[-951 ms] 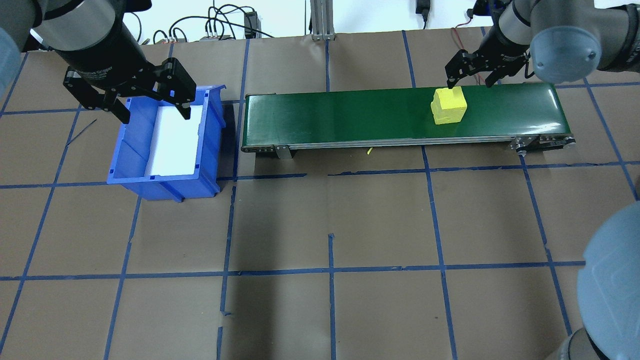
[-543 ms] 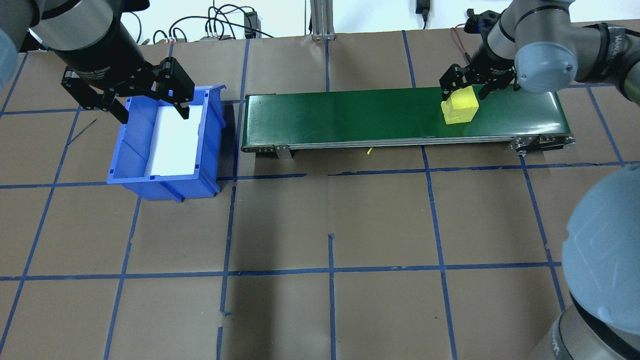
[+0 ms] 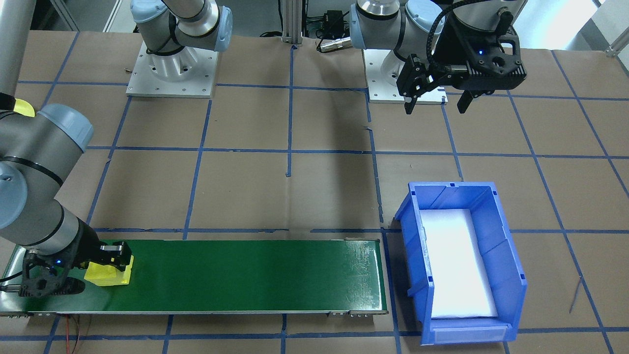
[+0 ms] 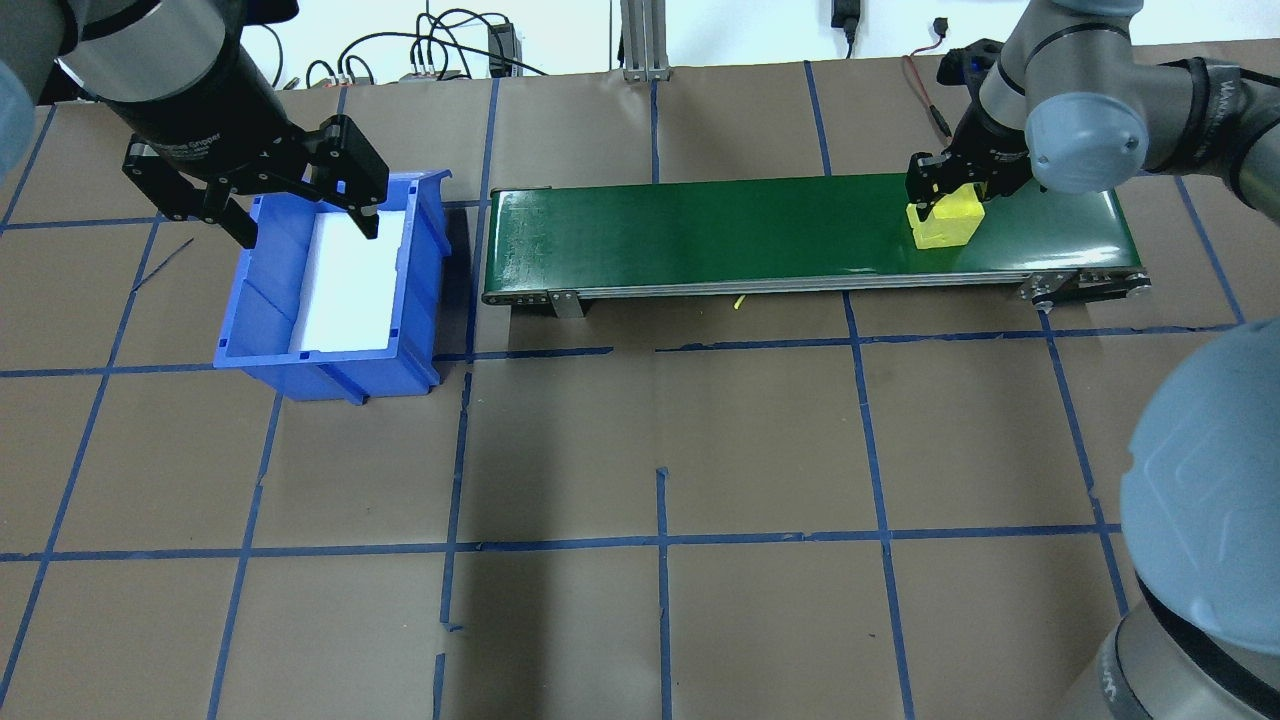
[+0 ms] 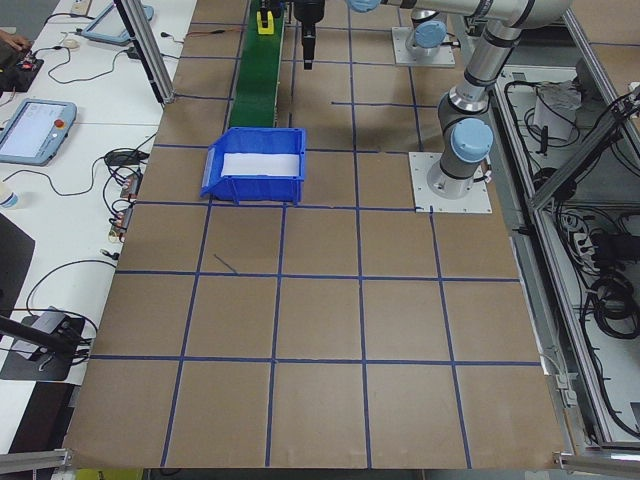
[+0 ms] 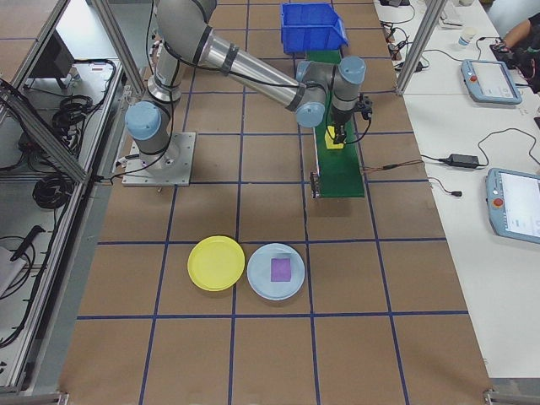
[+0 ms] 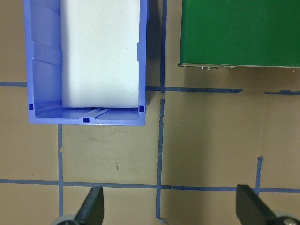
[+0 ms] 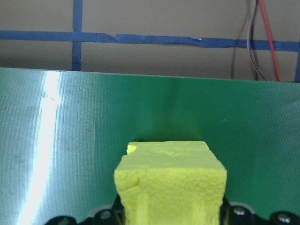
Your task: Move block left to right into plate
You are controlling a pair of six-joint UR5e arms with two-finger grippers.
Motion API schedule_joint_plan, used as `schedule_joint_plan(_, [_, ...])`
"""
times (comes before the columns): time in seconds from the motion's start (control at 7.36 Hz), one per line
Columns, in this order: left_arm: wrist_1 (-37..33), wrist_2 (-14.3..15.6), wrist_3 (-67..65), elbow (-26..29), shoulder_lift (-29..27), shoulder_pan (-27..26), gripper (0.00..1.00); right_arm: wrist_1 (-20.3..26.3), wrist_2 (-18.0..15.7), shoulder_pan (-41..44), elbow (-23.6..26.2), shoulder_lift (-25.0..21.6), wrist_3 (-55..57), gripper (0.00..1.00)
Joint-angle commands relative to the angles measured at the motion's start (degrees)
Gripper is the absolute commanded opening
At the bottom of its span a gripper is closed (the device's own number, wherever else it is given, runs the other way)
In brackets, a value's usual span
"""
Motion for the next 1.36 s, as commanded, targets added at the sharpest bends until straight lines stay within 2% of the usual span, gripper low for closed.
schedule_joint_plan(0.0, [0.0,-0.3,-0.2,0.0,0.0,0.0,1.0,0.2,-4.3,-8.3,-0.1,-0.4,-1.7,0.3])
schedule_joint_plan(0.14, [0.0,-0.1,-0.2,0.1,0.0,-0.2,1.0,0.0,-4.5,-15.2,0.0,-0.4,-7.4,0.3])
schedule_joint_plan(0.41, [0.0,-0.2,-0.2,0.0,0.0,-0.2,1.0,0.2,-9.2,-28.6,0.1,-1.4,-13.4,0.3])
schedule_joint_plan(0.54, [0.0,-0.3,-0.2,-0.1,0.0,-0.2,1.0,1.8,-8.7,-36.3,1.7,-2.4,-21.4,0.28])
schedule_joint_plan(0.68, [0.1,-0.5,-0.2,-0.1,0.0,-0.2,1.0,3.7,-8.4,-43.8,6.8,-5.5,-24.7,0.26])
schedule_joint_plan(0.82, [0.1,-0.5,-0.2,-0.1,0.0,-0.2,1.0,3.4,-8.4,-49.4,13.8,-11.8,-29.5,0.26])
schedule_joint_plan(0.95, [0.0,-0.5,-0.2,-0.2,0.0,-0.1,1.0,0.4,-8.4,-53.0,18.4,-16.7,-34.2,0.26])
schedule_joint_plan(1.09, [0.0,-0.5,-0.2,-0.3,0.0,-0.1,1.0,-0.4,-8.3,-57.0,21.1,-16.8,-38.4,0.27])
schedule_joint_plan(1.22, [0.0,-0.5,-0.2,-0.3,0.0,-0.1,1.0,-1.9,-5.7,-59.1,22.4,-16.8,-45.3,0.28])
